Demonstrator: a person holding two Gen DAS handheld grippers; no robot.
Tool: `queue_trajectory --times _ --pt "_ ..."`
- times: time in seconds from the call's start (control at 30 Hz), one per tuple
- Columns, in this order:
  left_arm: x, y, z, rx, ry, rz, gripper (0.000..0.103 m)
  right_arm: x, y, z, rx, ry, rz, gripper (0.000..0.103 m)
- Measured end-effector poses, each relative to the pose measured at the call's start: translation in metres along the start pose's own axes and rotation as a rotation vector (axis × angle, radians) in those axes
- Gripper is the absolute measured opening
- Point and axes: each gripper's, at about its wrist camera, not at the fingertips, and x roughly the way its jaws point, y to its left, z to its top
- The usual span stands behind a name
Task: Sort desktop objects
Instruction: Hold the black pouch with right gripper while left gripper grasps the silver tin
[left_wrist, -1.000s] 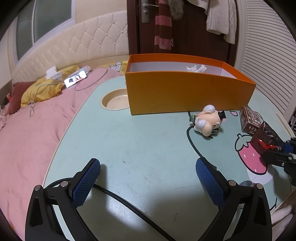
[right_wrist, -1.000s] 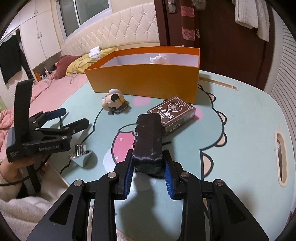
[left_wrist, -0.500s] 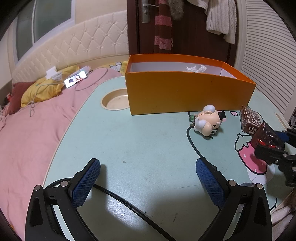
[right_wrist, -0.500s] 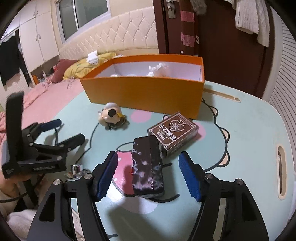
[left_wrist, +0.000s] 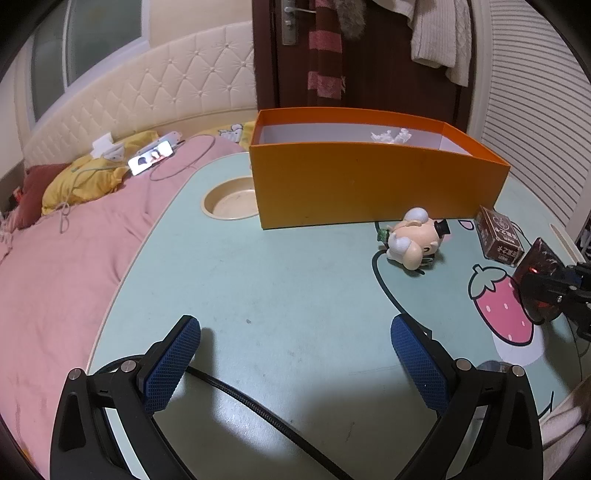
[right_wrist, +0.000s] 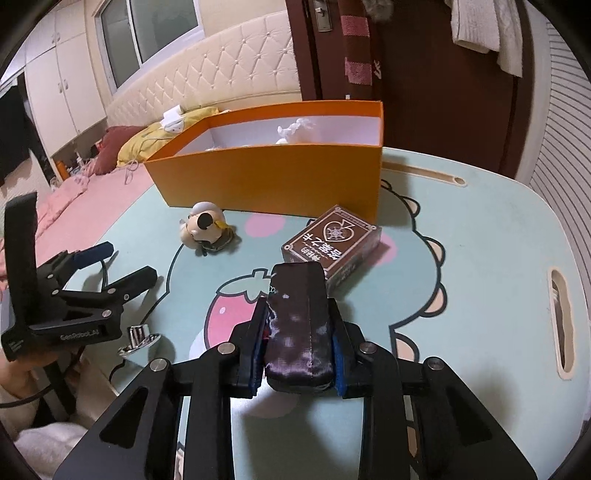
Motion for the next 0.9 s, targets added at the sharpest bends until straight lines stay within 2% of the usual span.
queue_trajectory --times 0.03,0.2,0.47,0.57,0.77,0.9 --pt "-0.002 0.0 0.001 0.009 0.007 0.001 0.103 -0.002 0.0 -0.001 -0.006 -0.004 0.001 0.03" --pt "-0.03 0.01 0.003 -0.009 -0.064 -0.065 0.103 -0.009 0.001 -0.003 -0.022 -0.017 0.004 0.03" --pt "-0.073 0.025 0.005 -0.036 -0.173 -0.178 0.103 -0.007 -0.01 -0.005 0.033 0.002 0.026 0.03" --pt "-0.075 0.021 -0.006 -0.022 -0.134 -0.299 0.103 -0.007 -0.011 -0.005 0.038 0.002 0.028 0.03" --pt "-0.067 -0.012 -0.025 0.126 -0.097 -0.308 0.102 -0.007 -0.013 -0.004 0.045 0.002 0.033 0.03" --pt "-0.066 -0.034 -0.025 0.194 -0.089 -0.316 0.102 -0.007 -0.014 -0.003 0.046 0.003 0.035 0.03"
